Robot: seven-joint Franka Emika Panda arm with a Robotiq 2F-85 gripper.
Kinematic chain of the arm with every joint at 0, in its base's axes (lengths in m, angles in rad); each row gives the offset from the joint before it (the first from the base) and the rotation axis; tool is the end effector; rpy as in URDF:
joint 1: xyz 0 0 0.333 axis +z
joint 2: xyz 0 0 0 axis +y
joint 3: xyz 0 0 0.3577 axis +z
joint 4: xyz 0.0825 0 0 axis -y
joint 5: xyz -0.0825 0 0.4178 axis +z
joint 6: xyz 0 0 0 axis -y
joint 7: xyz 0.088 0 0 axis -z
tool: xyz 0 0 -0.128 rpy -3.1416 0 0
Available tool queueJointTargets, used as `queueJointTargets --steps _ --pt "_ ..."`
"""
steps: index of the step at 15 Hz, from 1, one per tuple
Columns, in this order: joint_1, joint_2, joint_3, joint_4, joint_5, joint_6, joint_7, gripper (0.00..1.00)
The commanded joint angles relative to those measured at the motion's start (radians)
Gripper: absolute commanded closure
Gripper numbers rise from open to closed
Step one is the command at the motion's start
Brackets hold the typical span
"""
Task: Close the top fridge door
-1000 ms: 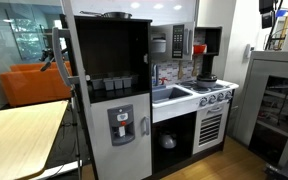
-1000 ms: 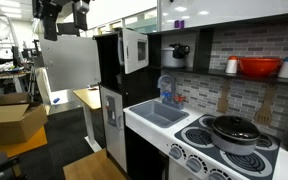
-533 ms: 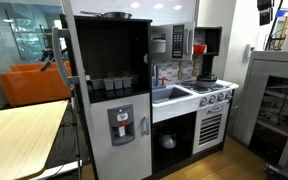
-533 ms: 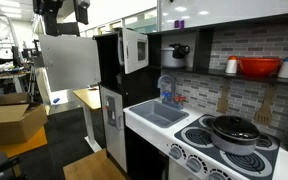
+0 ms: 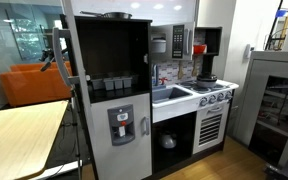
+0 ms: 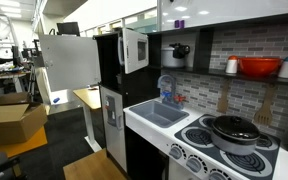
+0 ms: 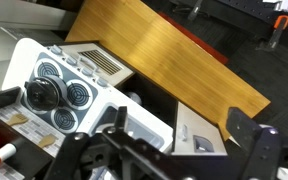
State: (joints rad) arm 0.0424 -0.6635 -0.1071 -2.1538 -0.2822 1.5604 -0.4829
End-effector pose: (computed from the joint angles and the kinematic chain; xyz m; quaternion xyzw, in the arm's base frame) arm 0.3490 -0.0724 0.6609 0.9711 0.2101 0.0040 0.1127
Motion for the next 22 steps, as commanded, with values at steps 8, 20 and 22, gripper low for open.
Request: queueJointTargets --steps 8,20,22 --pt "0.159 0.162 0.047 0.073 0.218 -0.041 -0.047 0.0" --pt "0.234 0.284 0.217 0.142 0.259 0.024 -0.011 0.0" --pt "0.246 0.317 0.237 0.163 0.269 0.045 -0.014 0.0"
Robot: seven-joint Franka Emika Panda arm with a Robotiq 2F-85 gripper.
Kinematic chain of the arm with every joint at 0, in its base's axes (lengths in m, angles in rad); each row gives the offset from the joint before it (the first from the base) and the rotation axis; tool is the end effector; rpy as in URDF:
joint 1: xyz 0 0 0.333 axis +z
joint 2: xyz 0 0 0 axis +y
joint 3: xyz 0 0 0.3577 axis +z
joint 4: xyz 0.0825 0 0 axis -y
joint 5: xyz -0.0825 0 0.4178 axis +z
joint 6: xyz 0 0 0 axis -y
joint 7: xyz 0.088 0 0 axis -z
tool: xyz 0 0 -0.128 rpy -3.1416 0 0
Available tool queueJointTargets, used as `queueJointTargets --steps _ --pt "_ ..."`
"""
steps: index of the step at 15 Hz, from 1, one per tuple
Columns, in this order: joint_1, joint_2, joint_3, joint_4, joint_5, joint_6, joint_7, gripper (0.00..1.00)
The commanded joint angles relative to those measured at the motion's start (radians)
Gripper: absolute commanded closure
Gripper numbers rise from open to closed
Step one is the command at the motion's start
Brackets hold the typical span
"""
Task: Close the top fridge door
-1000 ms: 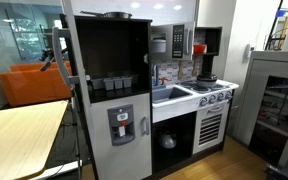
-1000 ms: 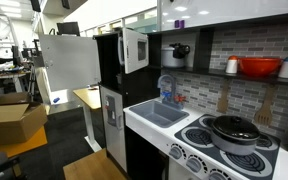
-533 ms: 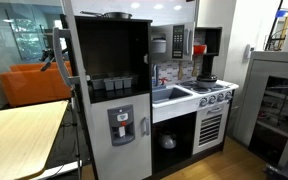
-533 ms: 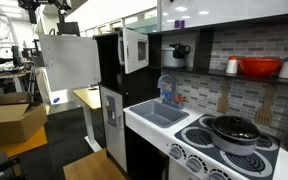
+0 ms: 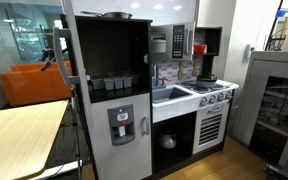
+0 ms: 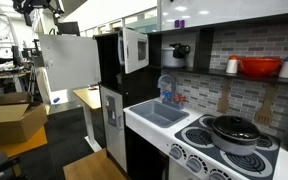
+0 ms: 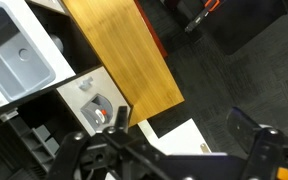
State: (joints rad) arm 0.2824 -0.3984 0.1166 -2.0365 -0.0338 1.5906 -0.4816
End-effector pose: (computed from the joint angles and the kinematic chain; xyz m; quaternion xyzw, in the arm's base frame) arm 0.4058 0.1760 0.6158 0.9055 0.4218 -0.0267 0.0383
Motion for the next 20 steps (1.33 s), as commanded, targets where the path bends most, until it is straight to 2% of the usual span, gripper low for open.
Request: queueJointTargets --steps 1,2,3,10,12,17,20 --pt "0.01 0.079 0.026 0.063 0.018 0.025 -0.011 0.0" --pt "0.008 0.101 0.038 0.073 0.01 0.033 0.007 0.0" --pt "0.006 0.054 0.037 0.031 0.006 0.033 0.0 0.0" --pt "0.005 0.059 0.04 0.035 0.005 0.034 0.002 0.0" --pt "0.005 0.071 0.024 0.042 0.019 0.018 -0.038 0.0" --pt "0.015 0.161 0.04 0.128 0.042 0.022 -0.048 0.0" --pt "0.027 0.233 0.083 0.205 0.062 0.023 -0.028 0.0"
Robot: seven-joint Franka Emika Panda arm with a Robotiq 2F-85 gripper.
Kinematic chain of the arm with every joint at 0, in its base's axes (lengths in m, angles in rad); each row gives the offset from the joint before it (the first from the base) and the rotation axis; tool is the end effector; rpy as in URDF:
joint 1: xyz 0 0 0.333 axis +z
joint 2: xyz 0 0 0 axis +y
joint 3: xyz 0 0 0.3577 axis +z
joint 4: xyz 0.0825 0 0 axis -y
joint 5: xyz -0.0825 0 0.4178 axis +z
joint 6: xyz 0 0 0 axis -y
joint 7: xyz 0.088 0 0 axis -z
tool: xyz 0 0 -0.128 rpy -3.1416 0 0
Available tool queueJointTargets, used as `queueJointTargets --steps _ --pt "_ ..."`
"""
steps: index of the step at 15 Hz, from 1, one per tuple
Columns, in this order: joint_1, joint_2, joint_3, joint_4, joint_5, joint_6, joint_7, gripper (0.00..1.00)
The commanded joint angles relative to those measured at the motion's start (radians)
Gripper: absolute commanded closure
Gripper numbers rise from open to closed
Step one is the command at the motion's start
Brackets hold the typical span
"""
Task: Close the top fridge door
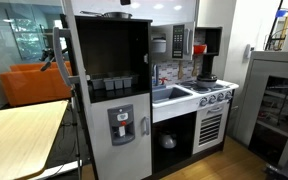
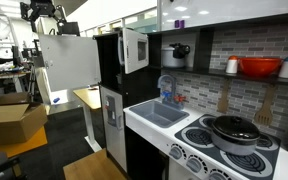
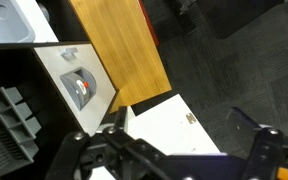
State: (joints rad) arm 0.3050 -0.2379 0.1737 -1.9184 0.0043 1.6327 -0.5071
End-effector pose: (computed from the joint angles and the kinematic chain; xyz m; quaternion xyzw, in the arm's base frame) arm 0.4422 0.2397 0.6023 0.8820 0.4702 -0.0259 0.0178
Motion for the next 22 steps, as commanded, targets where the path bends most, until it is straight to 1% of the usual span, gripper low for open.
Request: queueJointTargets --steps 1,6,9,12,17,22 --pt "0.009 0.091 0.04 0.104 0.026 -0.013 -0.001 0.0" --pt "0.025 0.176 0.106 0.216 -0.002 -0.016 0.031 0.0" --pt "0.024 0.207 0.119 0.295 -0.008 -0.034 0.039 0.0" --pt "0.03 0.235 0.132 0.348 -0.023 -0.025 0.044 0.0" --pt "0.05 0.336 0.169 0.408 -0.04 -0.021 0.003 0.0" --pt "0.058 0.445 0.18 0.419 -0.094 -0.006 -0.081 0.0"
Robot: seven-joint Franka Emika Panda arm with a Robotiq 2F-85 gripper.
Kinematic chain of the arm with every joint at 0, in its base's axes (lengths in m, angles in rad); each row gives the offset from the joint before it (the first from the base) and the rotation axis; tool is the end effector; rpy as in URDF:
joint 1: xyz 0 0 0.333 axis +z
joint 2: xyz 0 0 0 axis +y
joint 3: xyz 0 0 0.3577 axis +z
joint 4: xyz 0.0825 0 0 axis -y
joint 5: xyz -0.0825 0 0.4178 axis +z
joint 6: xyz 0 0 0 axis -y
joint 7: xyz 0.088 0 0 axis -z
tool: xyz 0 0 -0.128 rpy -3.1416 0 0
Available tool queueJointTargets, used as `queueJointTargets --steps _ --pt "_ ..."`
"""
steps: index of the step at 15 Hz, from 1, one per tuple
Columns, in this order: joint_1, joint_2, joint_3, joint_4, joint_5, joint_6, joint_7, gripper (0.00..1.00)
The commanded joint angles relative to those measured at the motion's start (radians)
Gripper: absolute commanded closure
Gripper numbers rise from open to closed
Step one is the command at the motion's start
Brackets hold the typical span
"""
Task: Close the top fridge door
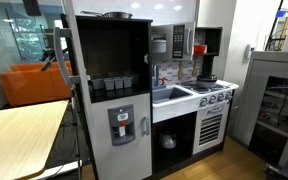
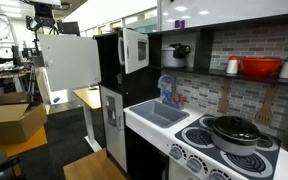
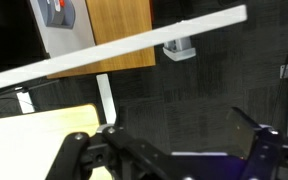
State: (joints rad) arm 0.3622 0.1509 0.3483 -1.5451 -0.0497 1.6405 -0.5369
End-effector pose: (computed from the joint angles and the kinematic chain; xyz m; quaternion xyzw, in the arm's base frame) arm 0.4978 0.4007 0.5765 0.8109 0.5848 -0.0232 0.0011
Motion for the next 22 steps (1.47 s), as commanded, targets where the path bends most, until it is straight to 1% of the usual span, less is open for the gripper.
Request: queueJointTargets --steps 1,4,8,12,18,22 --pt "0.0 0.076 0.003 0.05 -0.06 -0.014 -0.061 0.0" --pt "-0.007 0.11 -0.007 0.055 -0.11 -0.011 -0.087 0.0" --pt "-0.025 0.101 -0.027 0.041 -0.143 0.004 -0.104 0.0" --pt "-0.045 0.067 -0.043 0.021 -0.154 0.011 -0.108 0.0" --pt "-0.091 -0.013 -0.069 -0.031 -0.138 0.036 -0.12 0.0" --pt "-0.122 -0.068 -0.094 -0.126 -0.129 0.068 -0.124 0.0"
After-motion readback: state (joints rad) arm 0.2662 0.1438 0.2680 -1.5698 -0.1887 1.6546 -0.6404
